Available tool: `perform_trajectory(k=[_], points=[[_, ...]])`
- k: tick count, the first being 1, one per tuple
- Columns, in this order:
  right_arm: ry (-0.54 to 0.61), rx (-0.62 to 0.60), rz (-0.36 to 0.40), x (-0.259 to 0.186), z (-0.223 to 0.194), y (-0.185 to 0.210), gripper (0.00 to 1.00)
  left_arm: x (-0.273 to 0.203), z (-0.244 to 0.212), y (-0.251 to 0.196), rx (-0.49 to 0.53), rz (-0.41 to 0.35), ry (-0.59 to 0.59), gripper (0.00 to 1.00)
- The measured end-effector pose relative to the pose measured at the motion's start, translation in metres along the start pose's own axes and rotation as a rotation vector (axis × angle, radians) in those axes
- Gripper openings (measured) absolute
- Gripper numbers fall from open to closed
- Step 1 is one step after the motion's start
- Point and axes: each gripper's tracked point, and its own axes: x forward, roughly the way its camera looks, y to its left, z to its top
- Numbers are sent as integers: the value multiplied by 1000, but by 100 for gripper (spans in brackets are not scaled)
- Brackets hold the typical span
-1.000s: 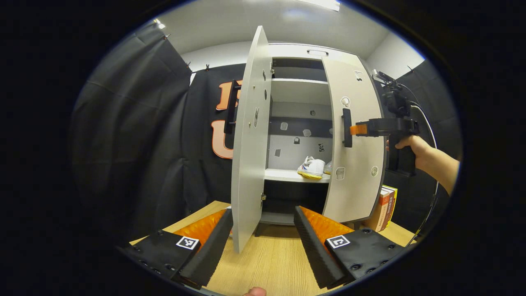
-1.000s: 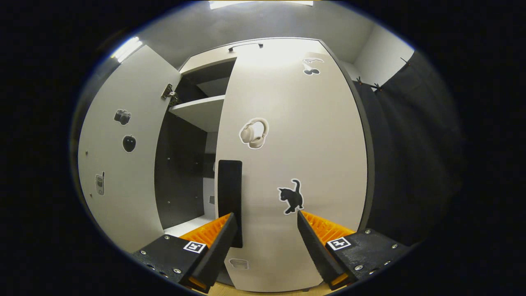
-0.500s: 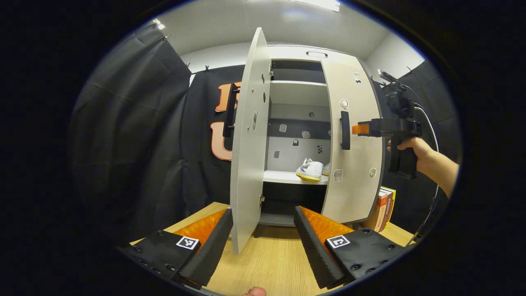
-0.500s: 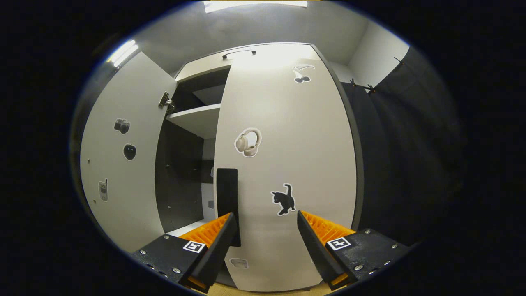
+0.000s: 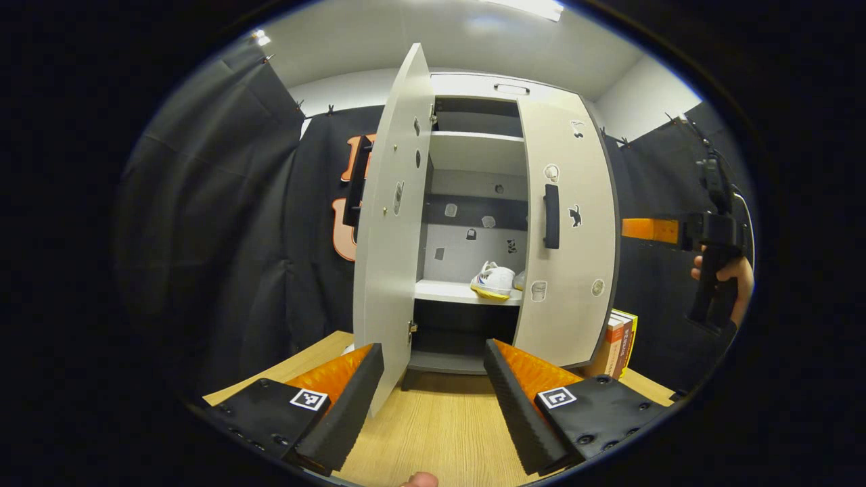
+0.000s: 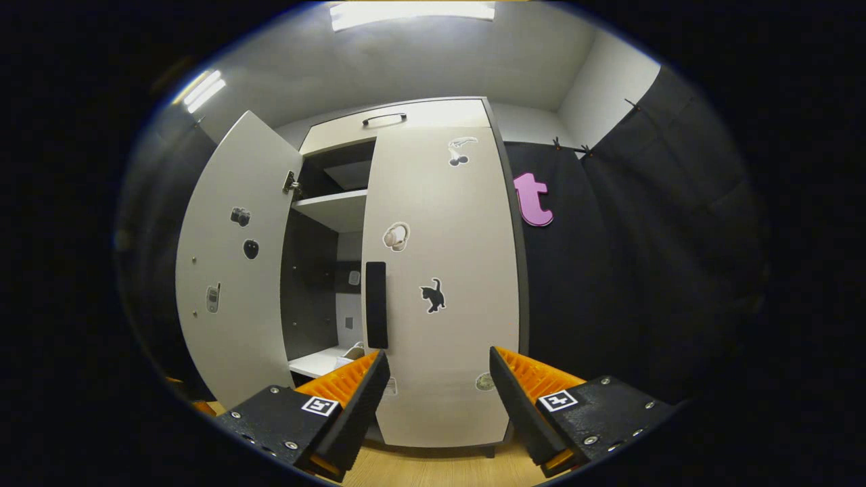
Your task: Grab one shoe with the right hand and put it into the shoe cabinet, grab the other shoe with the left hand and put it into the shoe cabinet; then close the right door with the right hand and the left door with the left hand.
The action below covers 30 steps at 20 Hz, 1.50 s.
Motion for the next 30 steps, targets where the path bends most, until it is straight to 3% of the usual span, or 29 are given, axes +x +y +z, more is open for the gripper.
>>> perform_trajectory(k=[6, 11, 13, 16, 21, 30], points=[[58, -17, -68, -65, -37, -21, 92, 4, 6, -22, 1, -26, -4, 96], [107, -37, -118, -121, -77, -36, 92, 9, 35, -15, -63, -19, -16, 97], [126, -15, -126, -136, -88, -39, 92, 13, 61, 11, -101, 33, -51, 96], [133, 11, -144, -141, -89, -49, 92, 23, 98, 72, -100, 168, -101, 97], [103, -6, -126, -136, -71, -48, 92, 55, 144, 164, -100, 346, -159, 97], [118, -37, -106, -135, -68, -38, 92, 127, 173, 191, -87, 316, -185, 96]])
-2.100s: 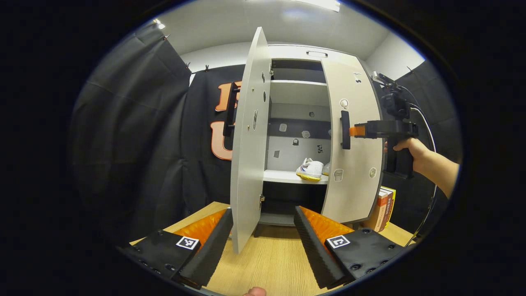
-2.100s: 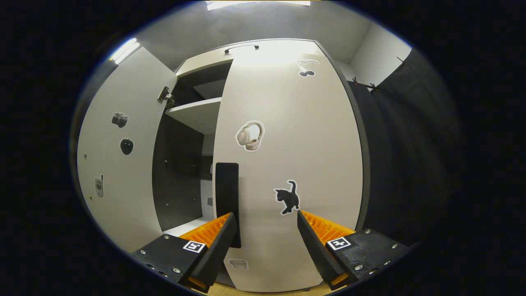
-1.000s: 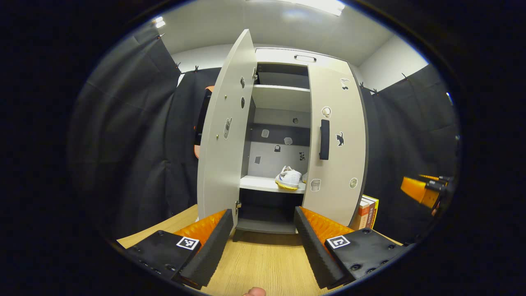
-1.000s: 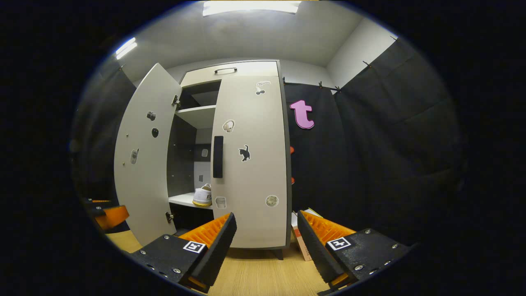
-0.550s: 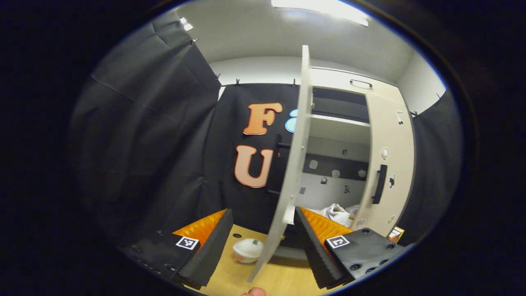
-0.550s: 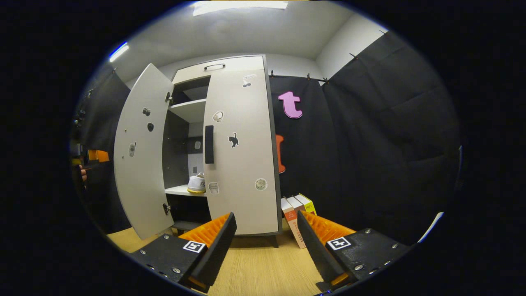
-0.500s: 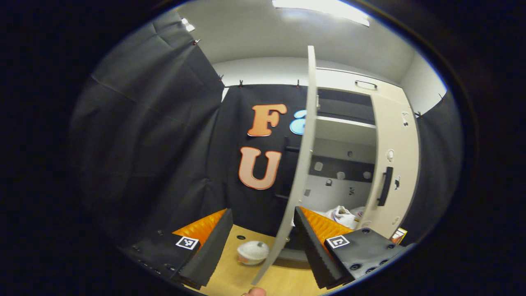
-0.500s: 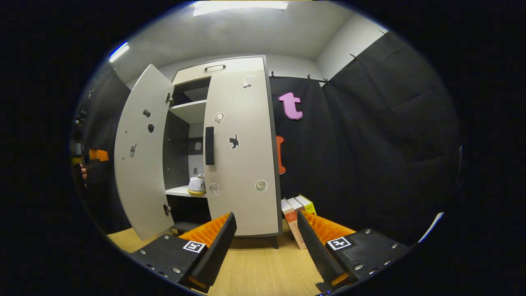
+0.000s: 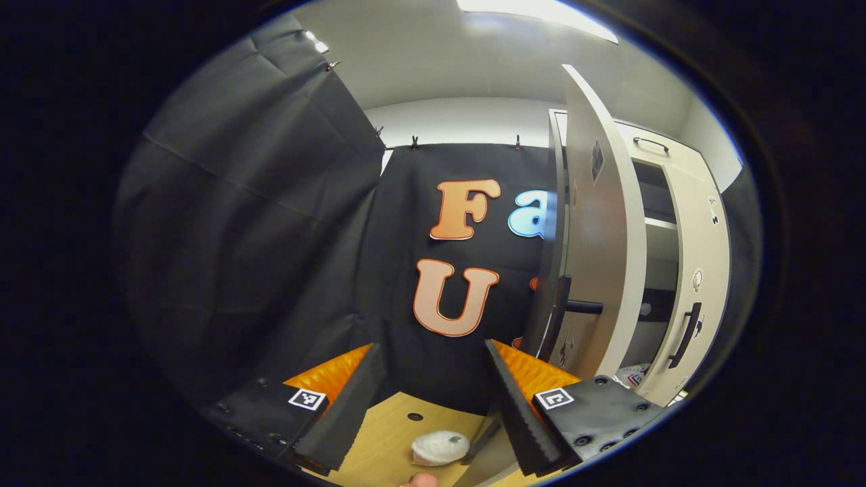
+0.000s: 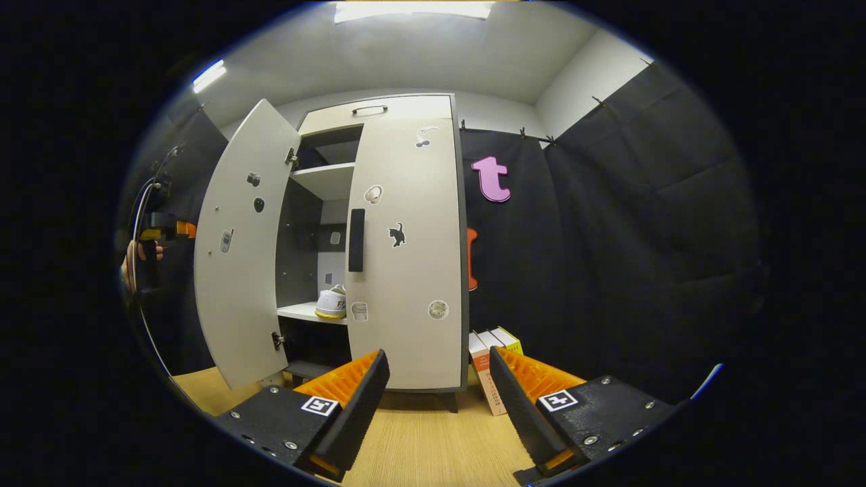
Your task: Grab one shoe with the right hand and put it into the shoe cabinet, grab the other shoe with the left hand and put it into the shoe cabinet; then close the right door with the right hand and the left door with the left hand.
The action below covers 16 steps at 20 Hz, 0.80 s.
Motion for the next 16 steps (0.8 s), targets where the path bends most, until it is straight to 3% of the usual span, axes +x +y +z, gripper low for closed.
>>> perform_trajectory(k=[6, 12, 14, 15, 16], points=[[11, 12, 1, 4, 0, 1, 92, -1, -2, -6, 9, -3, -10, 94], [3, 14, 25, 9, 4, 9, 92, -7, -5, -17, 5, -25, 4, 99], [7, 16, 32, 8, 4, 11, 92, -12, -4, -28, 15, -47, 0, 99], [9, 18, 33, 8, 3, 12, 92, -15, -5, -34, 16, -62, 1, 94], [11, 20, 36, 7, 3, 13, 92, -18, -5, -42, 14, -77, 4, 96]])
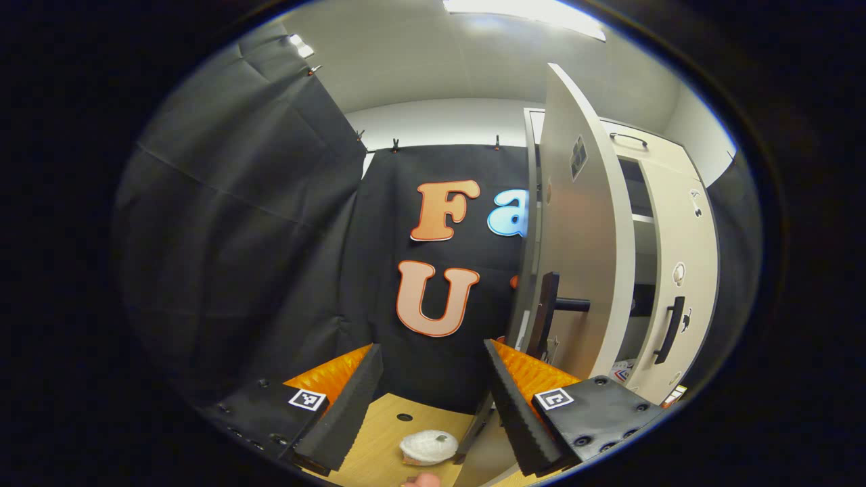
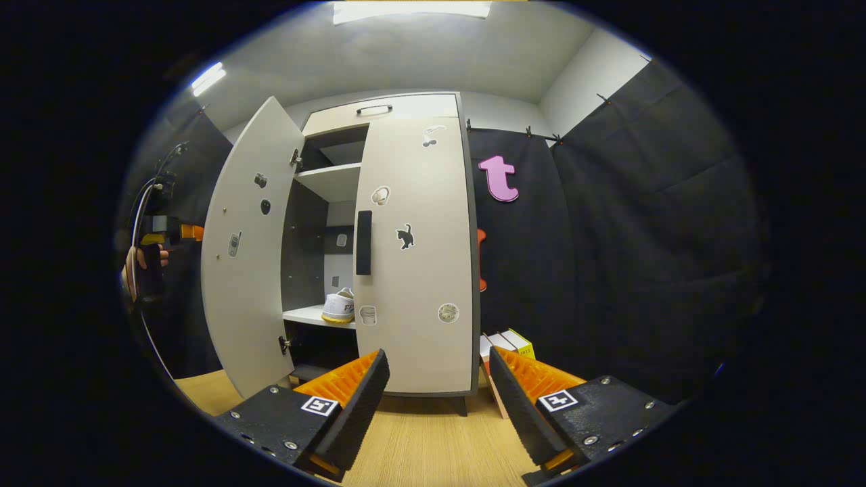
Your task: Grab one shoe with the right hand and put it into the shoe cabinet, grab the other shoe with the left hand and put it into the shoe cabinet; then close the right door with the right hand and the left door with the left hand.
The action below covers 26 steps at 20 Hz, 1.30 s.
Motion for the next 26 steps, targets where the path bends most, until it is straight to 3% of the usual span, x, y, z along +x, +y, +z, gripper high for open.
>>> perform_trajectory(k=[13, 26], points=[[-9, -22, -59, -8, 7, -17, 92, -8, -15, -108, -30, -234, 20, 96], [3, -24, -106, -14, 2, -31, 92, -8, -38, -185, -41, -371, 56, 99]])
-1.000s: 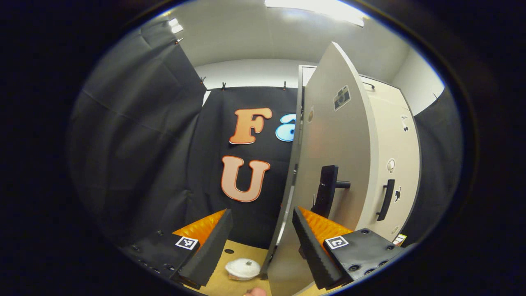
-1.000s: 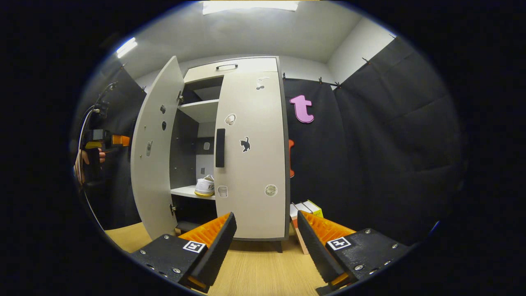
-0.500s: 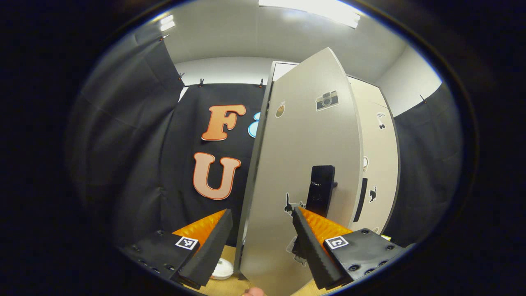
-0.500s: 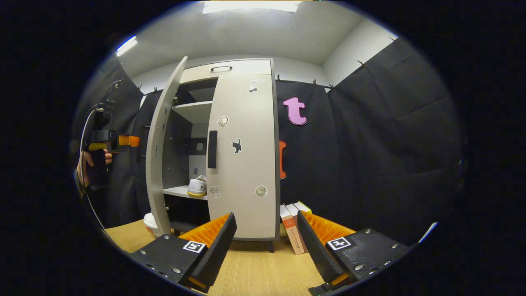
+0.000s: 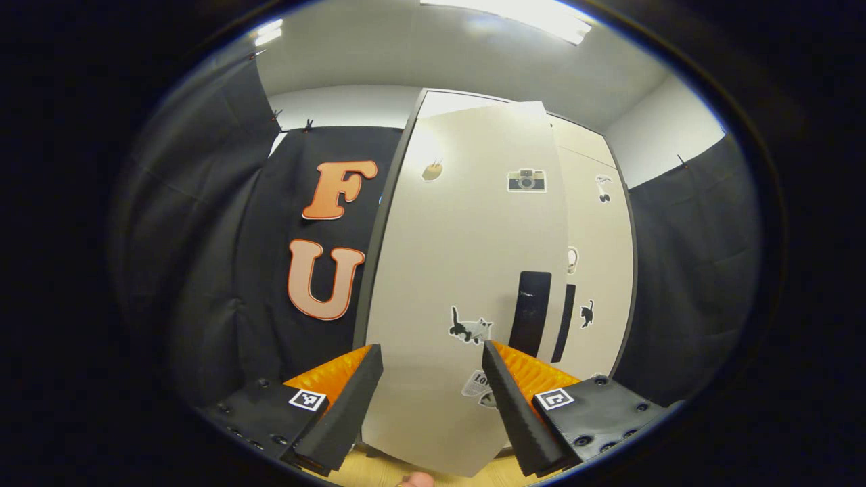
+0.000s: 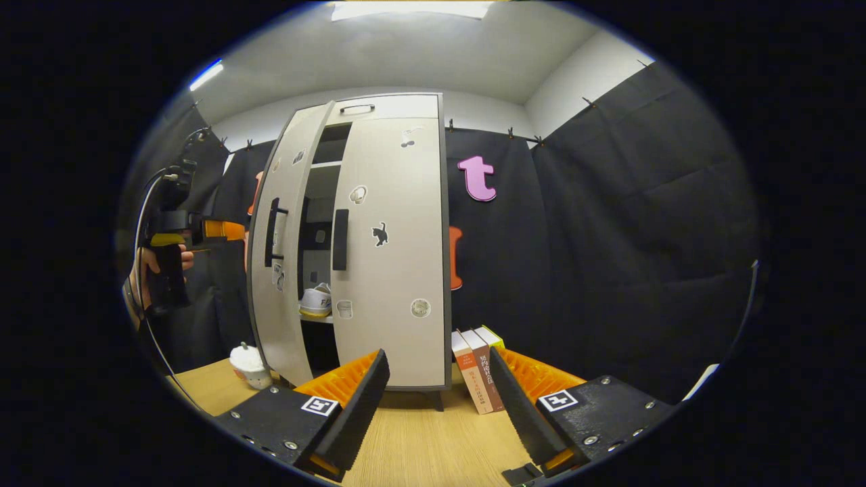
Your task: Grab one shoe with the right hand and put it into the shoe cabinet, grab the other shoe with the left hand and put it into the shoe cabinet; then close the right door with the right hand and the left door with the left hand.
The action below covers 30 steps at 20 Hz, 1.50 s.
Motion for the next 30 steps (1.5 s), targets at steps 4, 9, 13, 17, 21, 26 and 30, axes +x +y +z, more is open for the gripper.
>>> perform_trajectory(k=[4, 9, 13, 17, 21, 26, 30], points=[[-1, 2, -11, 0, 0, -5, 92, 17, -8, -24, 17, -43, 23, 96], [-2, 9, -44, 1, 0, -18, 92, 44, -14, -31, 45, -41, 32, 96], [2, 12, -67, 2, -1, -28, 92, 67, -22, -37, 46, -50, 41, 94], [-5, 15, -83, 5, 0, -34, 92, 84, -28, -47, 60, -46, 51, 96], [1, 23, -88, 9, -3, -37, 92, 98, -33, -50, 56, -41, 44, 96], [-2, 7, -91, 10, -1, -40, 92, 110, -36, -50, 54, -34, 49, 96], [6, 12, -91, 7, -1, -41, 92, 110, -37, -51, 65, -27, 48, 96]])
